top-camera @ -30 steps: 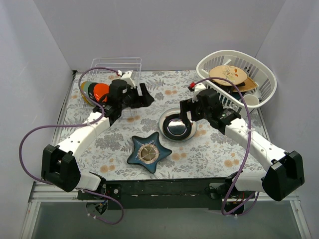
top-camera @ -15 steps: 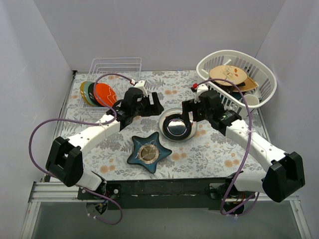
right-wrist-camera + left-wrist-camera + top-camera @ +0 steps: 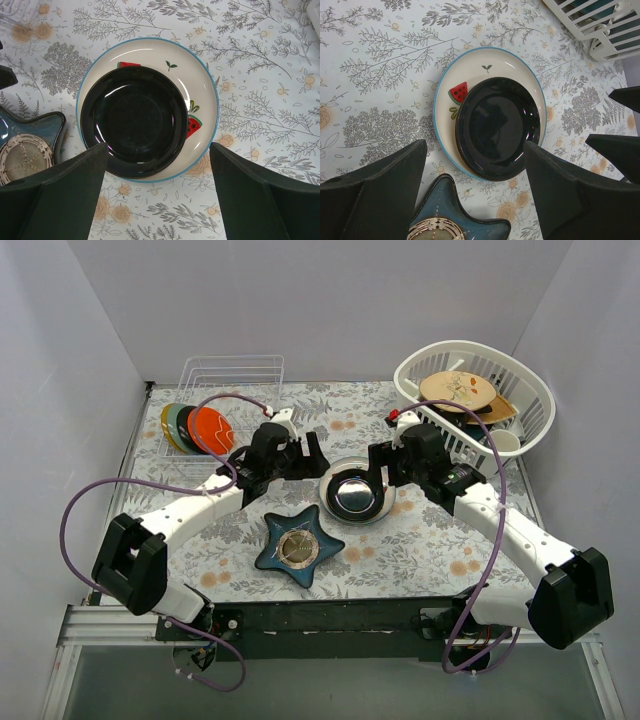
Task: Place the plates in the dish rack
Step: Pick up the plate at the center of the board.
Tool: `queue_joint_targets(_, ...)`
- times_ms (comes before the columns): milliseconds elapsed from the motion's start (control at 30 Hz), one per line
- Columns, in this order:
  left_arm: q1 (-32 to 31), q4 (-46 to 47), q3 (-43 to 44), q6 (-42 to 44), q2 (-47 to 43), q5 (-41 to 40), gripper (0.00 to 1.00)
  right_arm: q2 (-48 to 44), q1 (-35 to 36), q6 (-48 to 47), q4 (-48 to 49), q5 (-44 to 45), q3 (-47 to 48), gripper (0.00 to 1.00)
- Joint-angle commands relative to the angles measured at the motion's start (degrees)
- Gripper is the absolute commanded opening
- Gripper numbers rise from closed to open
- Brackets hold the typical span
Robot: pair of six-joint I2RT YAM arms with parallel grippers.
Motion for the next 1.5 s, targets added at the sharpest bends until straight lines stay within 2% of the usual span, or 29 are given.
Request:
queue_joint_targets(0, -0.9, 1.4, -0.7, 0.5, -0.3, -0.8, 0.77, 0.4, -0.2, 2.2, 1.1, 0.3, -0.2, 0.86)
queue_joint_targets(33, -0.9, 1.4, -0.9, 0.5, -0.4, -0.7, 0.77, 0.9, -0.2, 2.5, 1.3, 0.7, -1.2, 0.78)
queue_joint_targets(100, -1.0, 1.5, -1.1, 0.4, -0.6, -0.7, 0.77, 1.5, -0.2, 3.2, 2.9, 1.0, -2.6, 0.75)
queue_joint_targets(233, -1.2, 1.4, -1.7, 0.3, -1.4, -0.9, 0.77, 3.7, -0.3, 3.8, 4.3, 0.9, -4.5, 0.57)
queue_joint_targets(567, -1.4, 0.9, -2.5, 0.3, -2.5, -1.2, 0.77, 7.9, -0.6, 4.8, 6.0, 1.4, -5.9, 0.48)
queue_joint_targets(600, -1.4, 0.9, -2.5, 0.4, -2.5, -1.2, 0.77, 8.5, -0.6, 4.9, 6.2, 1.5, -6.4, 0.44)
queue_joint_targets(1000, -1.5, 0.6, -1.8, 0.3, -3.2, -1.2, 0.77, 13.1, -2.5, 6.6, 9.9, 1.2, -8.5, 0.40)
queue_joint_targets(1467, -1.5, 0.5, -3.7, -0.3, -4.3, -3.3, 0.77, 14.5, -3.4, 6.7, 11.7, -1.7, -10.0, 0.38)
